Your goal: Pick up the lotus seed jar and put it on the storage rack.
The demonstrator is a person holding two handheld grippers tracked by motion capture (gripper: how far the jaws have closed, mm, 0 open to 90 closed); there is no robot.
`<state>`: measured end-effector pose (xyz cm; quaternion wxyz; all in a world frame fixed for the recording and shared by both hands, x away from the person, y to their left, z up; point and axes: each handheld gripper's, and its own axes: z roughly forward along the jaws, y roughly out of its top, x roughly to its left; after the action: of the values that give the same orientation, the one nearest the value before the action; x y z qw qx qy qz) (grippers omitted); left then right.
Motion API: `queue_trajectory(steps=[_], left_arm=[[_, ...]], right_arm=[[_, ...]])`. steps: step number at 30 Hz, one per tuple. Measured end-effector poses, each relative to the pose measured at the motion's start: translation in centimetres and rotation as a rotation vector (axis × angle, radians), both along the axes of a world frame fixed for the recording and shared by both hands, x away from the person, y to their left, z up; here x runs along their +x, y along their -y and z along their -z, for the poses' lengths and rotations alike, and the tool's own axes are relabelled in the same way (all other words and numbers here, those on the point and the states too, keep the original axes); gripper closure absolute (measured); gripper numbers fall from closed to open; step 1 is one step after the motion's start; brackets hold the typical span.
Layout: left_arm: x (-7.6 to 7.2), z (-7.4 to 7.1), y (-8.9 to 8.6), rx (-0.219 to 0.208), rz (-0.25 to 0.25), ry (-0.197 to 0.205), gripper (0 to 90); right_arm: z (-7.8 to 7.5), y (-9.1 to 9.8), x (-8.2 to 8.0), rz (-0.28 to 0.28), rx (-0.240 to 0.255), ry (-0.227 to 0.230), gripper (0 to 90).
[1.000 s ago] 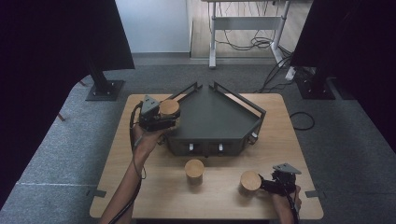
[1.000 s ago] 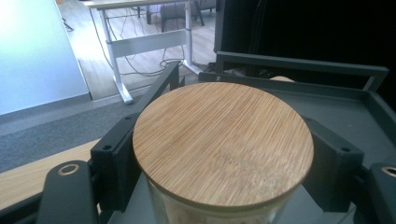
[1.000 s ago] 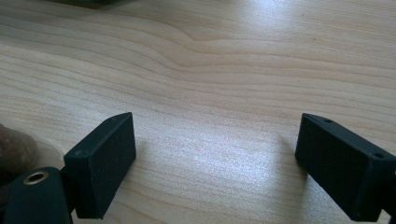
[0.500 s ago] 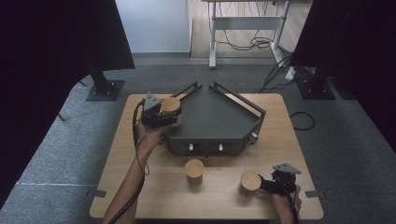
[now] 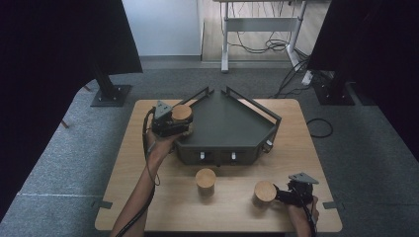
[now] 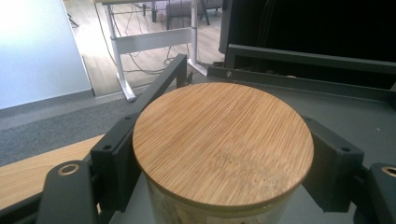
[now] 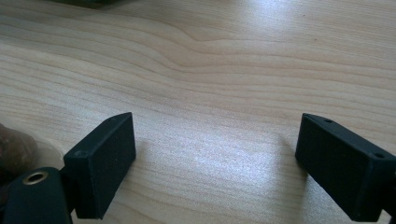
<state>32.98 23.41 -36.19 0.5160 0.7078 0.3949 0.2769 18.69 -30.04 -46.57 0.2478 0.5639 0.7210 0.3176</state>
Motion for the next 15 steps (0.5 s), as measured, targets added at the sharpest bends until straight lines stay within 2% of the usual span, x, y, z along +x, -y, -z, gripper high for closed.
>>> queue_trajectory(steps=[15], left_arm=[[0.36, 1.06, 0.27, 0.011, -0.004, -0.014, 23.7]], right_arm=[[0.0, 0.0, 0.0, 0.0, 0.0, 0.0, 11.6]])
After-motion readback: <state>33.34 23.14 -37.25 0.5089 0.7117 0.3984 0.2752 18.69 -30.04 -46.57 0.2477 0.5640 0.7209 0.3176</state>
